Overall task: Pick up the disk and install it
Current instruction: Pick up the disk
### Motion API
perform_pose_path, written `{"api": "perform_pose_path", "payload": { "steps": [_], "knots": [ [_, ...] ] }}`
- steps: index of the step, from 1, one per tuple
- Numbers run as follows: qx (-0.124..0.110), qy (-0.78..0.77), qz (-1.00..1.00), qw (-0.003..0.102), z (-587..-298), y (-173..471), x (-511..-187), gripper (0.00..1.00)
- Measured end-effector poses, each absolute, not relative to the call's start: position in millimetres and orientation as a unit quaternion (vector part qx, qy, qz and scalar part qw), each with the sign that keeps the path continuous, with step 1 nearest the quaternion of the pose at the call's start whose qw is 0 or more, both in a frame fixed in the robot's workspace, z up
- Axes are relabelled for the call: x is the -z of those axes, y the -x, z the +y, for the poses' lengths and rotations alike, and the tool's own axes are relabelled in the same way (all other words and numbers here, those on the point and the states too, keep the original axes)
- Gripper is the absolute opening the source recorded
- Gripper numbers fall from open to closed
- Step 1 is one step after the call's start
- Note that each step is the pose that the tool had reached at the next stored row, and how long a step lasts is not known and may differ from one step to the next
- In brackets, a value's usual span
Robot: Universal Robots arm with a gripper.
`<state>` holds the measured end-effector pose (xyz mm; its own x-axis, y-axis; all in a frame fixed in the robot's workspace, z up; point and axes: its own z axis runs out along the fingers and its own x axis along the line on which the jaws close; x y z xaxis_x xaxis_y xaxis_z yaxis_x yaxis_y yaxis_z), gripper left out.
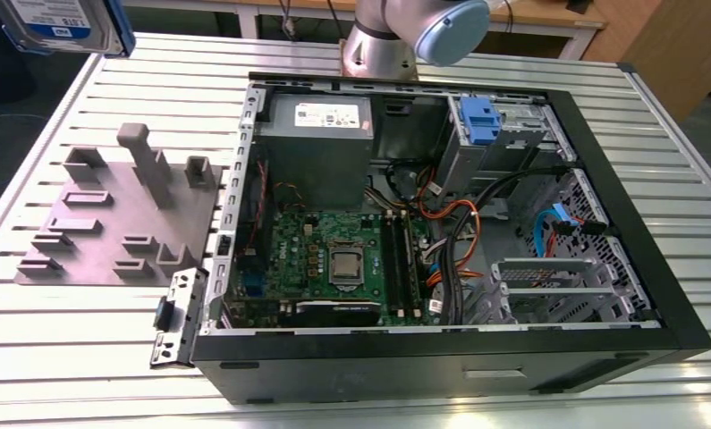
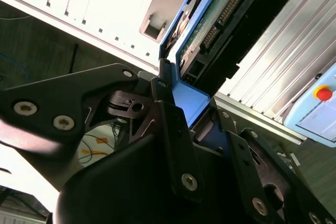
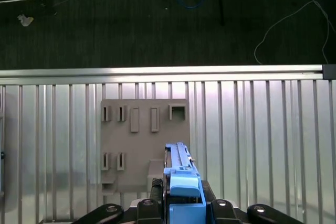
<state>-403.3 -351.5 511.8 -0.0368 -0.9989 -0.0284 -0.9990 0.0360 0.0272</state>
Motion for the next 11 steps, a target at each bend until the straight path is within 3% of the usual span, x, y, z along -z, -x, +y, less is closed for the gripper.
{"api": "perform_pose_path", "payload": {
  "steps": [11],
  "knots": [
    [-0.02,0.694,0.72,0.001,-354.7,403.2,-511.7,0.36]
  ]
}}
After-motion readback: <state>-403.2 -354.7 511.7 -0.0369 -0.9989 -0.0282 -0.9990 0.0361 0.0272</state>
